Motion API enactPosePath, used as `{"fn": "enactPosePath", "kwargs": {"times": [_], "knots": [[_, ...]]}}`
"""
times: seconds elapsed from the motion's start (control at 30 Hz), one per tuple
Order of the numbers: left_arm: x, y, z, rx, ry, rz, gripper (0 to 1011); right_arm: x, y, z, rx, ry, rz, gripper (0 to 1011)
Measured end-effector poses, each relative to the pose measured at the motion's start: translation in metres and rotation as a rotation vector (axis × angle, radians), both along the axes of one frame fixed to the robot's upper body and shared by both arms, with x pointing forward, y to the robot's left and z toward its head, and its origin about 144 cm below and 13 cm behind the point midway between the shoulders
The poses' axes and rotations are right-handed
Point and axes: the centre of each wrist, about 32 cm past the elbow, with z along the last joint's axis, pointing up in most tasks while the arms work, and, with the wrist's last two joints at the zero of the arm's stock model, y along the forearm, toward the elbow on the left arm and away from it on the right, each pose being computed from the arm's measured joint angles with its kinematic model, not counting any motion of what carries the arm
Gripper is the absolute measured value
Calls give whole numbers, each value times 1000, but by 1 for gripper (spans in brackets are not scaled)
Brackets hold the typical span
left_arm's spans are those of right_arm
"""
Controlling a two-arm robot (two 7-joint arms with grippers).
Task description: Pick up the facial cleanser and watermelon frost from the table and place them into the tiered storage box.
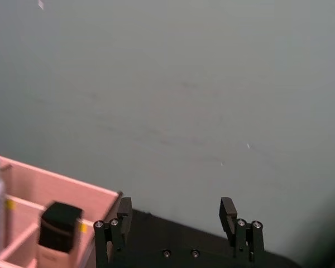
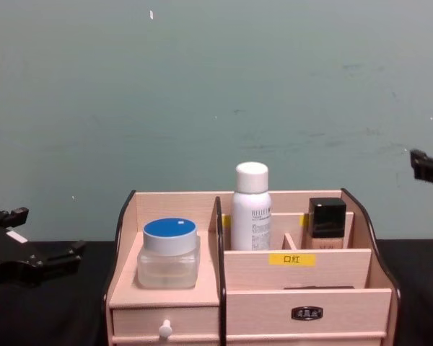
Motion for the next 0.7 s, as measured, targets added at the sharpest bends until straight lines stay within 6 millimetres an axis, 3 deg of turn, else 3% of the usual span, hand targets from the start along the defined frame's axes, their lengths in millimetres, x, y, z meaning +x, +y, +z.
{"fn": "enactPosePath", "kwargs": {"times": [0.47,0.7], "knots": [[0,0,0,0,0,0,1010,13,-11,-34,37,125,-8,1003],[0,0,0,0,0,0,1009,12,-10,-32,35,119,-7,1003]]}}
